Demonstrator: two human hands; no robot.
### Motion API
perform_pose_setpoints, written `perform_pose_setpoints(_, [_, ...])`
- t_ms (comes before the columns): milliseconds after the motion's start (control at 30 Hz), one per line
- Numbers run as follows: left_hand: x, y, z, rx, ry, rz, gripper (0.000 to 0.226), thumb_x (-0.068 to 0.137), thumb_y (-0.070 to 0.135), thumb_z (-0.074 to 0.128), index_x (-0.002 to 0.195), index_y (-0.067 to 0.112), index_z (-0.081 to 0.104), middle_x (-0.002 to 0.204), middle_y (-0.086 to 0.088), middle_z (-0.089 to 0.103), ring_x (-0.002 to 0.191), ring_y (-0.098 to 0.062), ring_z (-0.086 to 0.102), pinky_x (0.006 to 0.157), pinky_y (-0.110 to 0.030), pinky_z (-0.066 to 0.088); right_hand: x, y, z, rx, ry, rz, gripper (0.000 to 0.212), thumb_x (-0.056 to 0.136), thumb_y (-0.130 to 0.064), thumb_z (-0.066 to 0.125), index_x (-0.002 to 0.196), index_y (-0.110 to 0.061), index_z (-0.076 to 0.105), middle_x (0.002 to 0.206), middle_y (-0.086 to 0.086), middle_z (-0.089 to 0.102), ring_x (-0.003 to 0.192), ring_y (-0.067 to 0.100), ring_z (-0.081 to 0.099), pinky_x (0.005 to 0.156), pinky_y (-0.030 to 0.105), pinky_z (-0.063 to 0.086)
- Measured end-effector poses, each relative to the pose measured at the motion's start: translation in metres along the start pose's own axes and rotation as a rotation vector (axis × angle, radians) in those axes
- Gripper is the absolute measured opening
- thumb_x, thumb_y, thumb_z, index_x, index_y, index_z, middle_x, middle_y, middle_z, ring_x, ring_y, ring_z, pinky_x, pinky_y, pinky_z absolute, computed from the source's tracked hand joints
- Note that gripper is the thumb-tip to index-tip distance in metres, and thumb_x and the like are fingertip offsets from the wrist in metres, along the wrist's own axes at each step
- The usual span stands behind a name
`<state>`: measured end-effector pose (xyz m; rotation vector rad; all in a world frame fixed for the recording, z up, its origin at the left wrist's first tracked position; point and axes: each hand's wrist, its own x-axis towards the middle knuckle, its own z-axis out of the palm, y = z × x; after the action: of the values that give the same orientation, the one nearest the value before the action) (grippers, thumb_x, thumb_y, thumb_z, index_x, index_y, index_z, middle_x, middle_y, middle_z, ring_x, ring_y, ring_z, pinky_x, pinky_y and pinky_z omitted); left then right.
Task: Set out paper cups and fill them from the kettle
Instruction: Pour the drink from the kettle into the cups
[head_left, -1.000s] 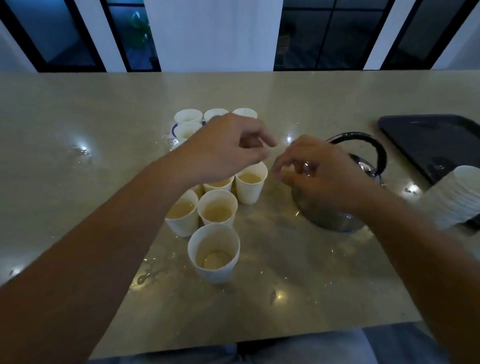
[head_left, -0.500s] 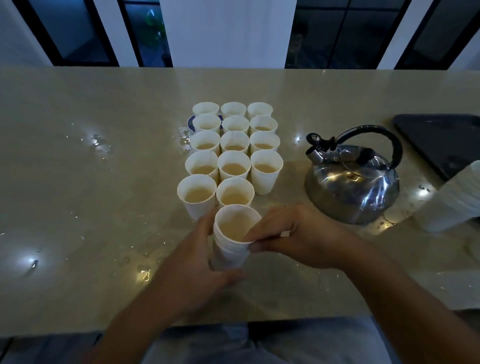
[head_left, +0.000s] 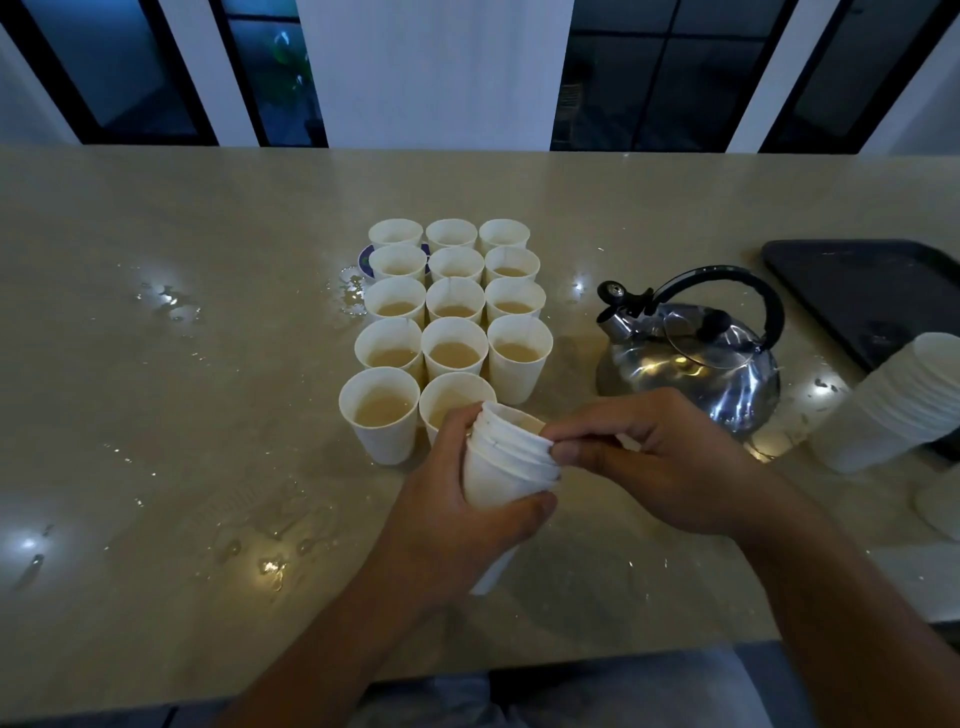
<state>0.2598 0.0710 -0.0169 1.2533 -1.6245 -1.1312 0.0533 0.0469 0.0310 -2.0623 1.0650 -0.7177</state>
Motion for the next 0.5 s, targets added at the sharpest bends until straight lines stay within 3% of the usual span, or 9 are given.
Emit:
perform_pose_setpoints(100, [0.001,-0.001,0.003,-0.048,-0.009,-0.022,0.066,0.074,0.033,0.085,0.121,0.048,0.041,0.105,0.030,0.057,0.096,0.004,0.061,0.065,-0.014,0.053,0.004,0.003,-0.001,-0.036,0.063,-0.042,0.020,0.093,-0.025,0.063,0.107,-0.037,0.069,0.096,-0.030,0.069,0.093,-0.004,0.066,0.078,0.010,0.048])
perform_pose_setpoints(200, [-0.004,-0.006,0.001,-0.042,-0.038,-0.031,0.066,0.070,0.035,0.086,0.118,0.051,0.042,0.106,0.028,0.059,0.094,0.002,0.062,0.067,-0.019,0.055,0.005,0.000,-0.013,-0.006,0.306,-0.041,0.032,0.092,-0.014,0.065,0.094,-0.046,0.069,0.081,-0.033,0.066,0.077,-0.009,0.062,0.069,0.005,0.043])
perform_pose_setpoints(233, [-0.007,-0.009,-0.001,-0.040,-0.048,-0.030,0.068,0.068,0.036,0.086,0.118,0.051,0.043,0.107,0.026,0.060,0.095,0.000,0.063,0.069,-0.022,0.056,0.005,-0.001,-0.019,-0.017,0.407,-0.040,0.032,0.091,-0.019,0.067,0.091,-0.051,0.070,0.080,-0.030,0.067,0.074,-0.005,0.062,0.068,0.009,0.046])
perform_pose_setpoints(300, [-0.014,-0.014,-0.004,-0.033,-0.055,-0.017,0.073,0.064,0.031,0.088,0.119,0.049,0.043,0.109,0.022,0.061,0.097,-0.003,0.063,0.074,-0.028,0.057,0.005,-0.001,-0.031,-0.054,0.545,-0.013,0.019,0.086,-0.041,0.067,0.095,-0.058,0.069,0.085,-0.023,0.069,0.078,0.009,0.065,0.072,0.031,0.056])
perform_pose_setpoints(367, [-0.019,-0.019,-0.007,0.022,-0.039,0.025,0.081,0.062,0.027,0.093,0.119,0.052,0.041,0.113,0.023,0.058,0.104,-0.002,0.060,0.080,-0.026,0.056,0.003,0.005,-0.038,-0.053,0.563,0.027,0.017,0.083,-0.047,0.072,0.100,-0.050,0.072,0.088,-0.018,0.071,0.083,0.018,0.067,0.074,0.045,0.058])
perform_pose_setpoints(500, [-0.020,-0.025,-0.011,0.152,-0.027,0.099,0.088,0.060,0.036,0.093,0.121,0.059,0.035,0.120,0.032,0.053,0.113,0.004,0.054,0.085,-0.009,0.047,0.009,0.030,-0.028,-0.297,0.363,0.062,0.023,0.084,-0.022,0.075,0.100,-0.037,0.068,0.090,-0.026,0.065,0.086,0.001,0.061,0.078,0.018,0.051])
